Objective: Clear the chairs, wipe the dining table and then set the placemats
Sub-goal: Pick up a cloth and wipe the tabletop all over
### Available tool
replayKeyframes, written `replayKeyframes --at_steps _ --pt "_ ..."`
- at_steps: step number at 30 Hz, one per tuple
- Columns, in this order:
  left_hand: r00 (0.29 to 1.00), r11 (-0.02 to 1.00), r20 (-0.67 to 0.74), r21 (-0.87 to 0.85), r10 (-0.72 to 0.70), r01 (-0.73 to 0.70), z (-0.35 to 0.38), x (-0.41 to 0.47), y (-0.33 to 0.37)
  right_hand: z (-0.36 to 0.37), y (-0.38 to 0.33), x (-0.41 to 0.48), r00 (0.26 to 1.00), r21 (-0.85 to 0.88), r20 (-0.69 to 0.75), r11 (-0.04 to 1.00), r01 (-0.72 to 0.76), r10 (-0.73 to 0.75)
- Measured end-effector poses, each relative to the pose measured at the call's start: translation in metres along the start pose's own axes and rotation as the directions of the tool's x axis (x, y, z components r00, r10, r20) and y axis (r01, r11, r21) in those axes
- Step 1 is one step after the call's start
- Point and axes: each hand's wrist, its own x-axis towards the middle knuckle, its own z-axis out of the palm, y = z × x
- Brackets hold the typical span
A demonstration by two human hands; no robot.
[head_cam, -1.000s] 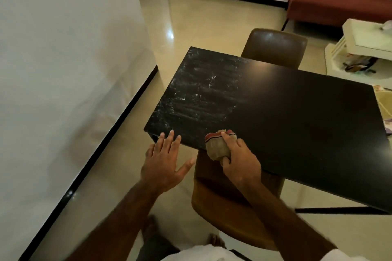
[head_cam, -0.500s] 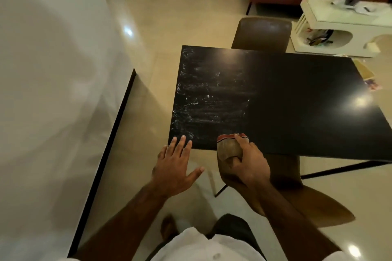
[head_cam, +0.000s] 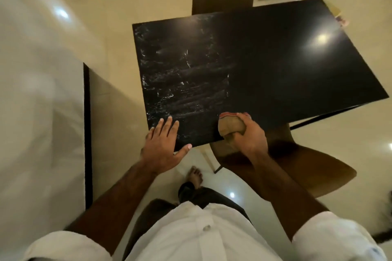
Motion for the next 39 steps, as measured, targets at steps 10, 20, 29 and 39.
replayKeyframes --at_steps 10,20,29,39 --pt "0.99 0.98 0.067 0.15 0.123 -0.132 -0.021 0.093 -0.02 0.006 0.015 0.081 0.996 -0.083 -0.035 0.993 -0.083 0.08" --pt "0.93 0.88 0.047 0.309 0.364 -0.36 -0.032 0.18 -0.054 0.054 0.01 0.087 0.978 -0.386 -0.104 0.913 0.129 -0.182" --pt "0.865 0.807 0.034 0.344 0.501 -0.481 -0.026 0.209 -0.094 0.17 -0.064 0.037 0.962 -0.339 -0.261 0.941 -0.009 -0.085" --pt "0.875 0.838 0.016 0.28 0.484 -0.468 -0.024 0.21 -0.092 0.108 -0.003 0.089 0.899 -0.261 -0.42 0.932 -0.251 0.124"
